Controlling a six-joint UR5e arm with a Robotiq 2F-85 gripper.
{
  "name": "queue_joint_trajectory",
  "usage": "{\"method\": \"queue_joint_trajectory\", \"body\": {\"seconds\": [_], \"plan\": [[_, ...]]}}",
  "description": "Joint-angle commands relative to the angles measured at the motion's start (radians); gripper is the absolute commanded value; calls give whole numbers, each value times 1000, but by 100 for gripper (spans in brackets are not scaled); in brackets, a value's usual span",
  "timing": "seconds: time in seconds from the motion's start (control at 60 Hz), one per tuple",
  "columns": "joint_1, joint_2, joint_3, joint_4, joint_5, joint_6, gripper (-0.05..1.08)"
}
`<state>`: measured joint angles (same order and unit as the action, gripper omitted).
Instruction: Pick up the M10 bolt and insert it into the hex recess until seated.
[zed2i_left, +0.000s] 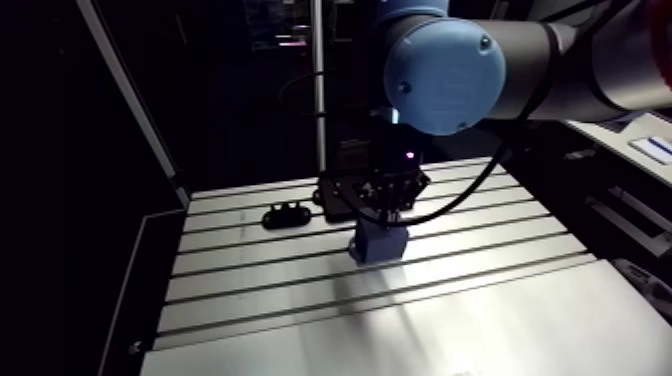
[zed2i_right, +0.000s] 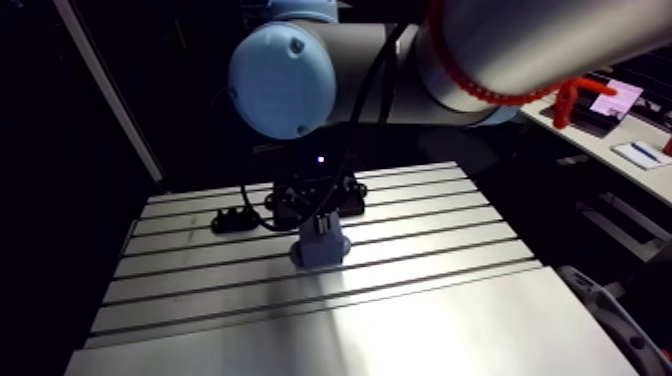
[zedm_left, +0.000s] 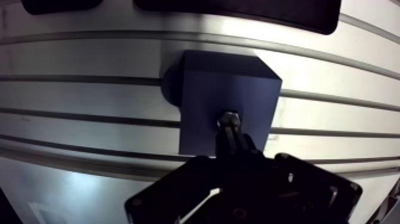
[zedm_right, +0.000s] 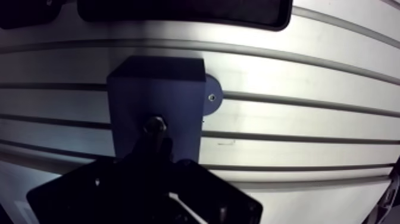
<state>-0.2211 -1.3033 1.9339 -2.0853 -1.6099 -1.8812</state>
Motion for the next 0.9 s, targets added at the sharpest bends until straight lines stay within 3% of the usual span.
{"method": "queue_joint_trajectory", "body": {"seconds": [0.017, 0.9], "plan": [[0, 0, 3, 0, 0, 0, 101], [0, -10, -9, 1, 6, -3, 101]]}}
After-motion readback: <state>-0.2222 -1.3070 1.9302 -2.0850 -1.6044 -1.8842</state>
